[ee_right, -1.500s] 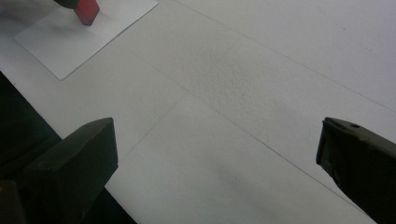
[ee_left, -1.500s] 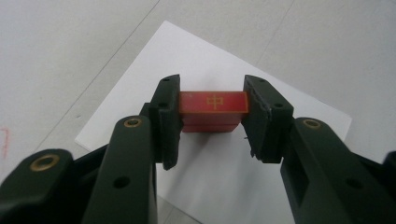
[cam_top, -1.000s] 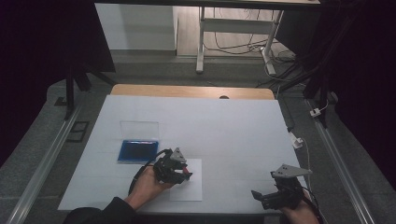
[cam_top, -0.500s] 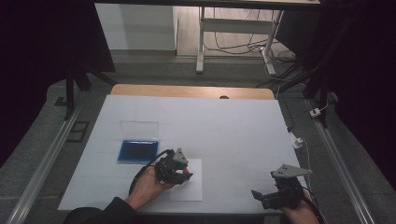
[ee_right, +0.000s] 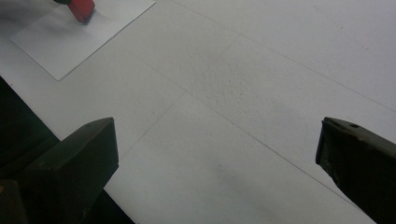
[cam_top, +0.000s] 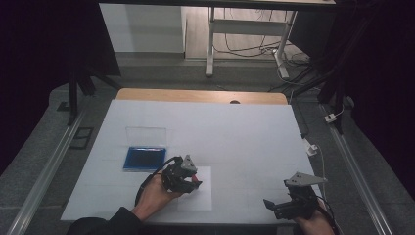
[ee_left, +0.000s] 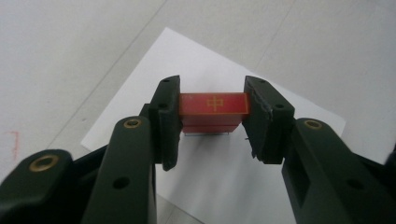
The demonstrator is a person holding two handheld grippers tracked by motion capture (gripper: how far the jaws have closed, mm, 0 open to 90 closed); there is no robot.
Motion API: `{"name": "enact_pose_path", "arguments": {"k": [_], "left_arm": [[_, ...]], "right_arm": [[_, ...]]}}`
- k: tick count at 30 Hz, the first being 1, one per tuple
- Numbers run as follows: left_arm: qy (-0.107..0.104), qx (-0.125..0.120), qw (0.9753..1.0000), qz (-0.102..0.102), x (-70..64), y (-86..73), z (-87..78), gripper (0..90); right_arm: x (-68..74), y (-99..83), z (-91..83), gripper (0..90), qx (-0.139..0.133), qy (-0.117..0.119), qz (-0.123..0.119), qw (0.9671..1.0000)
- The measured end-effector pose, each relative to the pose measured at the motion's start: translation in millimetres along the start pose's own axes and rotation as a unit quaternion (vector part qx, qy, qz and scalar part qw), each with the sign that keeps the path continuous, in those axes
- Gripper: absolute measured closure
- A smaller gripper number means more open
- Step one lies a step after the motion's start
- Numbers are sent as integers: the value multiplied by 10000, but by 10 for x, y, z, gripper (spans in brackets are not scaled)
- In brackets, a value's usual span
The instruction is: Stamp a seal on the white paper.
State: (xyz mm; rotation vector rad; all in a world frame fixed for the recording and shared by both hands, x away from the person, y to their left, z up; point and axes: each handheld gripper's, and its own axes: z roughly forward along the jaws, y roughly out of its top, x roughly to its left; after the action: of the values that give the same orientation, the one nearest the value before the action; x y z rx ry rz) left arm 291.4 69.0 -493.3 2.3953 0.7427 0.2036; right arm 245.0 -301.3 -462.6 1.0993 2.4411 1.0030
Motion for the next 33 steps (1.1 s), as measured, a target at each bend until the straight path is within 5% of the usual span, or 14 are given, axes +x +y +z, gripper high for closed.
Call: {"name": "enact_pose_path", "arguments": {"k": [10,33], "left_arm": [[-72,-252,9995,-185,67,-5,-124,584],[149,-414,9982,-417,226,-78,-328,583]], "right_arm": [[-2,0,0,0,0,10,12,10000],[-13,-5,-11,0,-29,16,29,10000]]}}
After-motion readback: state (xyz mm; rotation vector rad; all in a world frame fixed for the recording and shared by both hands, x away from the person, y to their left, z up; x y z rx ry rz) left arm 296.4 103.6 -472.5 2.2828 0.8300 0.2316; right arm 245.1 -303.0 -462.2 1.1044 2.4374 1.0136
